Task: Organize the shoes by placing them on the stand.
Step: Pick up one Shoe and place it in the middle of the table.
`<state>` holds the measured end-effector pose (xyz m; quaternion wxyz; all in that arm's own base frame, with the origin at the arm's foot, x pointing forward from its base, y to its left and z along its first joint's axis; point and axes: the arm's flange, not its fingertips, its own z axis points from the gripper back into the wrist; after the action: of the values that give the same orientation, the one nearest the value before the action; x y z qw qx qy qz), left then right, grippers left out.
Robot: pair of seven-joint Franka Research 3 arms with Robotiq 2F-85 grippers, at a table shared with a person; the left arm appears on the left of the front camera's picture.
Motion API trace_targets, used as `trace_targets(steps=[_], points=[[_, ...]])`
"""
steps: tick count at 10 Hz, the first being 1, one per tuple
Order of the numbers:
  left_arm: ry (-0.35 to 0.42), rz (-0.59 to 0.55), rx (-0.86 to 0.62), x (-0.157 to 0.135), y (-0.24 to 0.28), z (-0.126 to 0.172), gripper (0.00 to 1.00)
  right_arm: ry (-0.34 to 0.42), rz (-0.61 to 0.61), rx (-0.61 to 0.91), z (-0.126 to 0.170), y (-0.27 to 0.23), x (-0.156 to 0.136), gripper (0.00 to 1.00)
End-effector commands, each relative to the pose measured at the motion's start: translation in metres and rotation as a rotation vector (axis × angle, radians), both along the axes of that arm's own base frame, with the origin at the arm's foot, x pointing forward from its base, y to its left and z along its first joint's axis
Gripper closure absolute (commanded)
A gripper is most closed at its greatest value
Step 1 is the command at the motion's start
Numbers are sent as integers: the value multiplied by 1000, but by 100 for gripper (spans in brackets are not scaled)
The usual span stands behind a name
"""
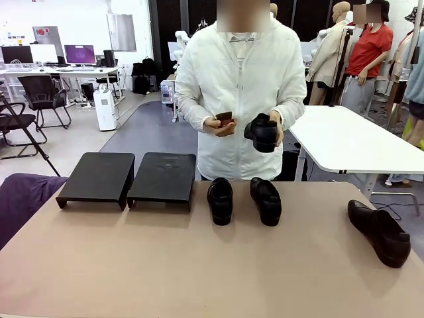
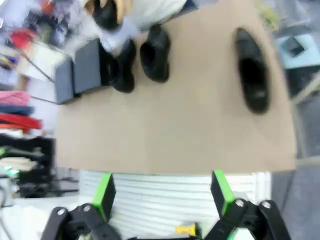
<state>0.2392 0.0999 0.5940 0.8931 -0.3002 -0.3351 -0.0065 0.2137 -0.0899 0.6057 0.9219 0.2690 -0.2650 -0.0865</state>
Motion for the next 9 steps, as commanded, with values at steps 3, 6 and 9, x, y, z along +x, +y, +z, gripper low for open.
trace_targets(steps=[3,6,9], points=[[-10,-19,-10,0,3,0,0,139,254,-142,-46,204,198,0],[-10,-19,-10,0,3,0,0,36,268,-143,-93,295,221,0],[-10,-19,-10,0,3,0,0,74,295,-165,-110,310,208,0]])
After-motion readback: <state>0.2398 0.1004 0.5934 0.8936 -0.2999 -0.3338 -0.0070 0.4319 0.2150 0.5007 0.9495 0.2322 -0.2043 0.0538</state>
